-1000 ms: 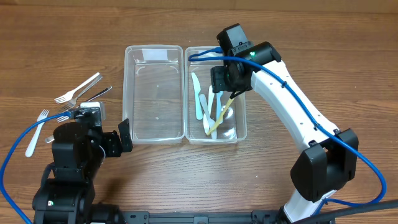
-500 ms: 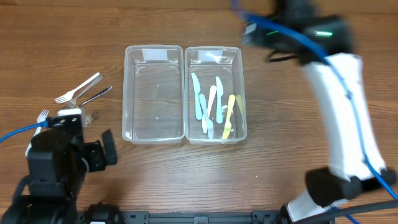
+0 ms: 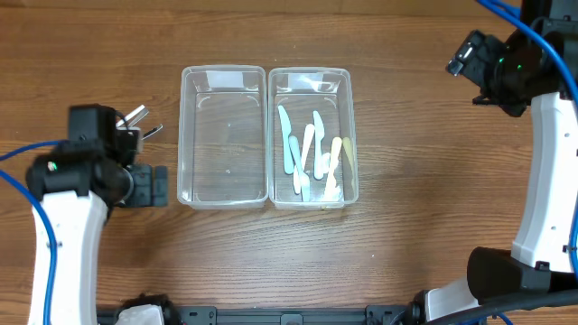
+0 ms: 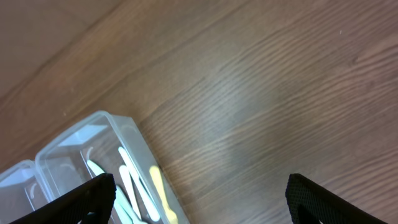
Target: Pack container
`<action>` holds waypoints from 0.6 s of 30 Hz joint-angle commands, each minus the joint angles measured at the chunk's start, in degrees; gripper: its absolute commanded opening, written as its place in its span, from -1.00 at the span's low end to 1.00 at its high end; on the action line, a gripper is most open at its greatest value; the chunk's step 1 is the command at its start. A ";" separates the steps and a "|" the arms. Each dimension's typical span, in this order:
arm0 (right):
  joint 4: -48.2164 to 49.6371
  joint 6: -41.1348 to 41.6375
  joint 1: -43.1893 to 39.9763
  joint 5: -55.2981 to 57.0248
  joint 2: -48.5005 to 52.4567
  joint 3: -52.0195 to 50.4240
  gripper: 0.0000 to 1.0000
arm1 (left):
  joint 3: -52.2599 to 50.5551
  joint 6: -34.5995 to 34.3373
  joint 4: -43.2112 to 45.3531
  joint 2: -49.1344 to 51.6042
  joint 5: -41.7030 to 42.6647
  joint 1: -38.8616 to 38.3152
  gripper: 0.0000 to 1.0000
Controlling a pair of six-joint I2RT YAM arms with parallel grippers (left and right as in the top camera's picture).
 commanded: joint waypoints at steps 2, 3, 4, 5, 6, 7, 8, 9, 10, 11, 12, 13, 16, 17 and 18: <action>1.18 0.50 -0.13 -0.31 -0.13 -2.34 0.79 | 0.76 -2.19 2.23 1.49 5.07 13.64 1.00; 1.38 0.50 -0.13 -0.31 -0.13 -2.69 0.79 | 0.76 -2.99 2.51 1.16 5.66 15.76 1.00; 1.77 0.50 -0.13 -0.31 -0.13 -3.19 0.79 | 0.76 -5.07 2.89 0.63 5.66 18.75 1.00; 2.08 0.50 -0.13 -0.31 -0.13 -3.61 0.80 | 0.74 -8.46 3.28 0.28 5.60 20.98 1.00; 2.32 0.52 -0.13 -0.31 -0.13 -3.98 0.79 | 0.70 -12.33 3.74 0.07 5.64 22.82 1.00; 2.67 0.50 -0.13 -0.31 -0.13 -4.44 0.79 | 0.66 -14.86 4.04 0.00 5.64 23.87 1.00; 2.97 0.50 -0.13 -0.31 -0.13 -4.94 0.79 | 0.48 -19.08 4.66 0.02 5.64 25.35 1.00; 3.23 0.52 -0.13 -0.33 -0.13 -5.42 0.80 | 0.26 -22.03 5.20 0.09 5.66 26.10 1.00; 3.43 0.50 -0.13 -0.33 -0.13 -5.92 0.79 | -0.37 -26.38 6.32 0.13 5.86 26.86 1.00; 3.54 0.50 -0.13 -0.33 -0.13 -6.54 0.79 | -1.03 -29.68 7.50 0.22 6.08 27.21 1.00; 3.50 0.50 -0.13 -0.33 -0.13 -6.88 0.79 | -1.90 -34.53 9.16 0.35 6.14 27.34 1.00; 3.56 0.50 -0.13 -0.33 -0.13 -7.19 0.79 | -2.60 -38.71 10.14 0.57 6.10 27.34 1.00; 3.67 0.52 -0.13 -0.33 -0.13 -7.34 0.79 | -4.50 -51.60 12.52 1.36 6.75 27.34 1.00; 3.80 0.52 -0.13 -0.33 -0.13 -7.34 0.79 | -5.27 -55.36 13.44 1.62 7.41 27.34 1.00; 3.96 0.52 -0.13 -0.33 -0.13 -7.34 0.79 | -5.88 -58.62 14.10 1.92 8.02 27.34 1.00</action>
